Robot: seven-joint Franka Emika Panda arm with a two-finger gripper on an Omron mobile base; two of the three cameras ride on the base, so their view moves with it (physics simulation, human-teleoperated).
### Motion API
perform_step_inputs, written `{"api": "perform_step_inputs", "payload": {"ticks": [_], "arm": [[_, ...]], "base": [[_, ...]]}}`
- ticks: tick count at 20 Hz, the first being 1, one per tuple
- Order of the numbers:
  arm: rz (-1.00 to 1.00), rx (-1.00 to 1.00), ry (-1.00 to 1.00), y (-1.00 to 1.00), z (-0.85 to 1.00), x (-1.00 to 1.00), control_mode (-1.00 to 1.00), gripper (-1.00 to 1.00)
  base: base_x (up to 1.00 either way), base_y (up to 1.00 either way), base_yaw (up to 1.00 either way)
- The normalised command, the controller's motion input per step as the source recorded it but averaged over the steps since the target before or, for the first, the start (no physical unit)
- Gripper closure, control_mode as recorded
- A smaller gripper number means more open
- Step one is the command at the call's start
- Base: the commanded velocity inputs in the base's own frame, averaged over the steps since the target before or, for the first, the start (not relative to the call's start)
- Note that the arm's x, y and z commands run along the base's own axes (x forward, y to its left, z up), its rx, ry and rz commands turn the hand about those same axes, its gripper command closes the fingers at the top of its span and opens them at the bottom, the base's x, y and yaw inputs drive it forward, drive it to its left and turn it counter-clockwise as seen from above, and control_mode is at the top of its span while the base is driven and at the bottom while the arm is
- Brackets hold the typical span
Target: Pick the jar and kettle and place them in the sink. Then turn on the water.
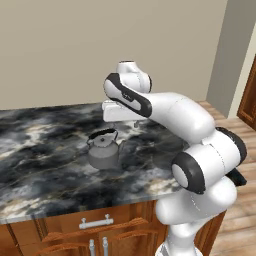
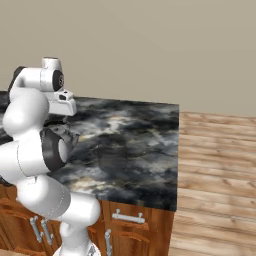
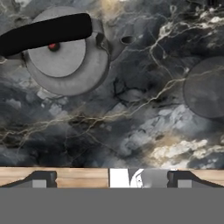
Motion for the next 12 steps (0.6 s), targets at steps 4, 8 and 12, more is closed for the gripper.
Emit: {"api": "perform_step_inputs", "payload": {"ticks": [4, 8, 12], "arm": [[0.0, 0.0, 0.0, 0.08, -0.02, 0.13, -1.0, -1.0], [0.0, 0.0, 0.0, 0.06, -0.01, 0.08, -1.0, -1.0], [0.0, 0.0, 0.0, 0.14, -0.05, 0.1, -1.0, -1.0]], "base": [[0.0, 0.0, 0.0], [0.0, 0.0, 0.0], [0.0, 0.0, 0.0]]}}
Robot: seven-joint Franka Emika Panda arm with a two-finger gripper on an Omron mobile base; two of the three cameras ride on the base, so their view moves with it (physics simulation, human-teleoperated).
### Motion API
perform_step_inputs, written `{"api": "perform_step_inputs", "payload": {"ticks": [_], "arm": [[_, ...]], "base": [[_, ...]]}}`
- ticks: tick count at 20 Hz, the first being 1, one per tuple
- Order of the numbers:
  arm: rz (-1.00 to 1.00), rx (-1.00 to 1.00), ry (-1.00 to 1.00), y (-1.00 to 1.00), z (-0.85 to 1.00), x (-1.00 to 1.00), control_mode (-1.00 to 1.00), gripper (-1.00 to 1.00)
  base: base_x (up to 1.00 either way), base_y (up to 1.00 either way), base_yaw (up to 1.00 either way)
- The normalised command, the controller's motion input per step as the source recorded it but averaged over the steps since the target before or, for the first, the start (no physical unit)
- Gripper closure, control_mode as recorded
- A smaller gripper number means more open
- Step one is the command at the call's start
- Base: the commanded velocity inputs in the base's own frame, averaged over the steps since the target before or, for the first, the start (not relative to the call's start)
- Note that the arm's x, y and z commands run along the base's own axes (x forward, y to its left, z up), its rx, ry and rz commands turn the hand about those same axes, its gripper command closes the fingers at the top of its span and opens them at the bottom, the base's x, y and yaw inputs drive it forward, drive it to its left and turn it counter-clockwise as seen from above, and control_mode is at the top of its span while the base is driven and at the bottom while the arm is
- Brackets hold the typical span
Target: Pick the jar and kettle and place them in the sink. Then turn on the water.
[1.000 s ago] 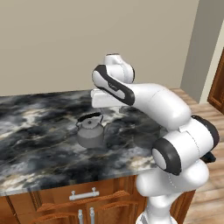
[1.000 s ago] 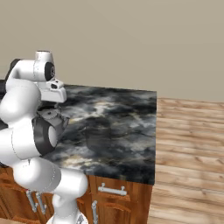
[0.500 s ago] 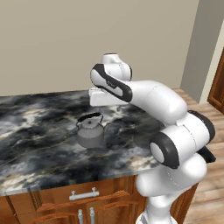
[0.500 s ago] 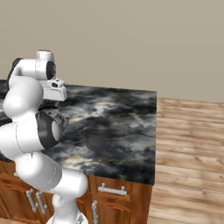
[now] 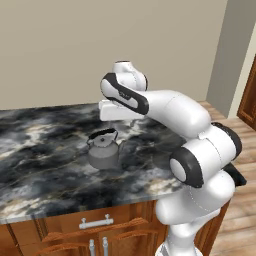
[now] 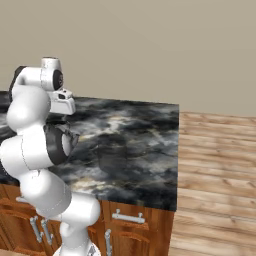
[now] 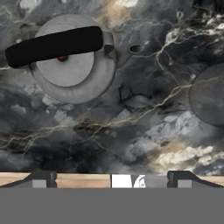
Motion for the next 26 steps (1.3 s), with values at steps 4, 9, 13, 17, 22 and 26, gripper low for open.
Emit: {"api": "perform_step_inputs", "payload": {"ticks": [4, 9, 13, 17, 22, 26], "arm": [[-0.04, 0.0, 0.0, 0.24, -0.06, 0.12, -1.0, -1.0], [-0.09, 0.0, 0.0, 0.27, -0.08, 0.23, -1.0, -1.0], [-0.17, 0.0, 0.0, 0.27, -0.16, 0.26, -1.0, -1.0], [-0.18, 0.0, 0.0, 0.12, -0.14, 0.2, -1.0, -1.0], [-0.17, -0.02, 0.01, 0.02, -0.08, 0.1, -1.0, -1.0], [-0.17, -0.06, 0.05, 0.0, 0.0, 0.07, -1.0, -1.0]], "base": [[0.0, 0.0, 0.0], [0.0, 0.0, 0.0], [0.0, 0.0, 0.0], [0.0, 0.0, 0.0], [0.0, 0.0, 0.0], [0.0, 0.0, 0.0]]}}
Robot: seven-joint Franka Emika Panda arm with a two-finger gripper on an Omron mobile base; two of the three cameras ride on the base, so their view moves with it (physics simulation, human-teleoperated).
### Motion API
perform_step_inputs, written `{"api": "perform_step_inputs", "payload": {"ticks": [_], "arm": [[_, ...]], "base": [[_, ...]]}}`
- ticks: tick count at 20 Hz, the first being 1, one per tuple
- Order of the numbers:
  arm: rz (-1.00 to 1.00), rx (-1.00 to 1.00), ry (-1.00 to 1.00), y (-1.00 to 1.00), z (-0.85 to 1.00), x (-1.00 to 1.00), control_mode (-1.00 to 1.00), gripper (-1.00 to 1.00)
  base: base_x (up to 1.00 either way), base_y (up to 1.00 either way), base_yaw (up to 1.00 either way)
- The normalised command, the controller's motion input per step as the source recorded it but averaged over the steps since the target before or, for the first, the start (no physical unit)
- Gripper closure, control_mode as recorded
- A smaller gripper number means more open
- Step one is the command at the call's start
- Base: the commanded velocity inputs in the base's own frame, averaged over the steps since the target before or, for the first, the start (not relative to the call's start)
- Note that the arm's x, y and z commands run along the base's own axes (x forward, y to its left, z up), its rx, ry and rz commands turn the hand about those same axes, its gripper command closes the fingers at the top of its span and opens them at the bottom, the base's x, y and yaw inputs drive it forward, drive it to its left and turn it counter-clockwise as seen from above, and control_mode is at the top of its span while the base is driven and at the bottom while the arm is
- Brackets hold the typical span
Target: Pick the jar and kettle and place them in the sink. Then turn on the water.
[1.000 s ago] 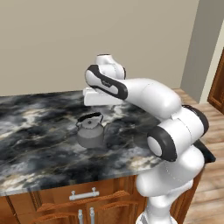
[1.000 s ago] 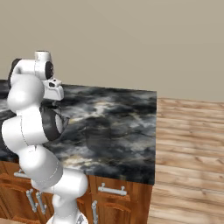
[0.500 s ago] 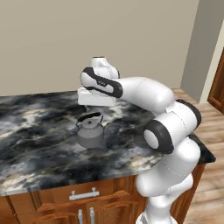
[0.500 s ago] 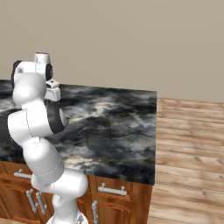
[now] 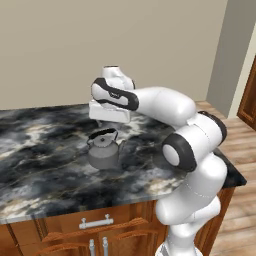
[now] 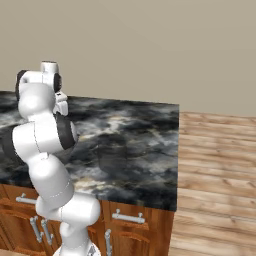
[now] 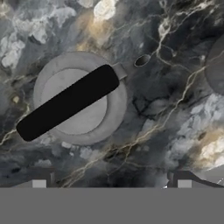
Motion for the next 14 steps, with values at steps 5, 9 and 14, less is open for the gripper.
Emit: {"api": "perform_step_inputs", "payload": {"ticks": [5, 9, 14], "arm": [[-0.15, -0.06, 0.06, 0.02, 0.0, 0.12, -1.0, -1.0], [-0.1, -0.03, 0.03, 0.03, 0.0, 0.21, -1.0, -1.0], [-0.02, -0.01, 0.0, 0.12, -0.09, 0.36, -1.0, -1.0]], "base": [[0.0, 0.0, 0.0], [0.0, 0.0, 0.0], [0.0, 0.0, 0.0]]}}
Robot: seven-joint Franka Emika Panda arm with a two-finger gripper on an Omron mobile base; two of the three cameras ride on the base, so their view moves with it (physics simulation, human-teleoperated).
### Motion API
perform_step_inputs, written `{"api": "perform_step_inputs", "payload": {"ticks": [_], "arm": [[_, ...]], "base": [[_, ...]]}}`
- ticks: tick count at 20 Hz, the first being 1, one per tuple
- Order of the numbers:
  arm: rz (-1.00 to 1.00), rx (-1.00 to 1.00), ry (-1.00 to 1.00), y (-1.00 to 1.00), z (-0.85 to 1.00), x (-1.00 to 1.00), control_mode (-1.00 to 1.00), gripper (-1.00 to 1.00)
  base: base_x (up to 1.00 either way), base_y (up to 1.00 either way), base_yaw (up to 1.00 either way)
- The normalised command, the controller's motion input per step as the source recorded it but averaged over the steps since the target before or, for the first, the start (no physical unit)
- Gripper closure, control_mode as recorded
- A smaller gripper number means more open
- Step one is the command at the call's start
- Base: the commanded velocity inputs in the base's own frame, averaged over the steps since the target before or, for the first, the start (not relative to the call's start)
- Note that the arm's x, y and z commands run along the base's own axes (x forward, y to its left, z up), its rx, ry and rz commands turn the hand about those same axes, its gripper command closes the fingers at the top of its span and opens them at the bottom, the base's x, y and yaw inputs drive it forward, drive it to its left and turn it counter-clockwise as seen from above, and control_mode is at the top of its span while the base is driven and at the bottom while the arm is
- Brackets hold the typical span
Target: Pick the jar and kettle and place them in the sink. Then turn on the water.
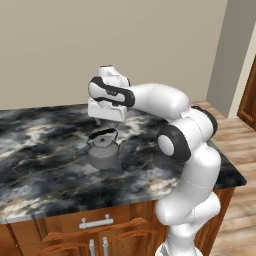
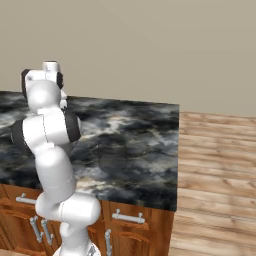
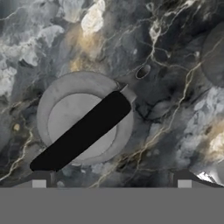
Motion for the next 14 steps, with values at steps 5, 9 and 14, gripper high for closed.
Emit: {"api": "perform_step_inputs", "payload": {"ticks": [5, 9, 14], "arm": [[-0.02, -0.03, 0.0, 0.15, -0.19, 0.37, -1.0, -1.0], [-0.01, -0.03, 0.0, 0.1, -0.18, 0.26, -1.0, -1.0], [0.0, -0.01, 0.0, 0.0, -0.07, 0.06, -1.0, -1.0]], "base": [[0.0, 0.0, 0.0], [0.0, 0.0, 0.0], [0.0, 0.0, 0.0]]}}
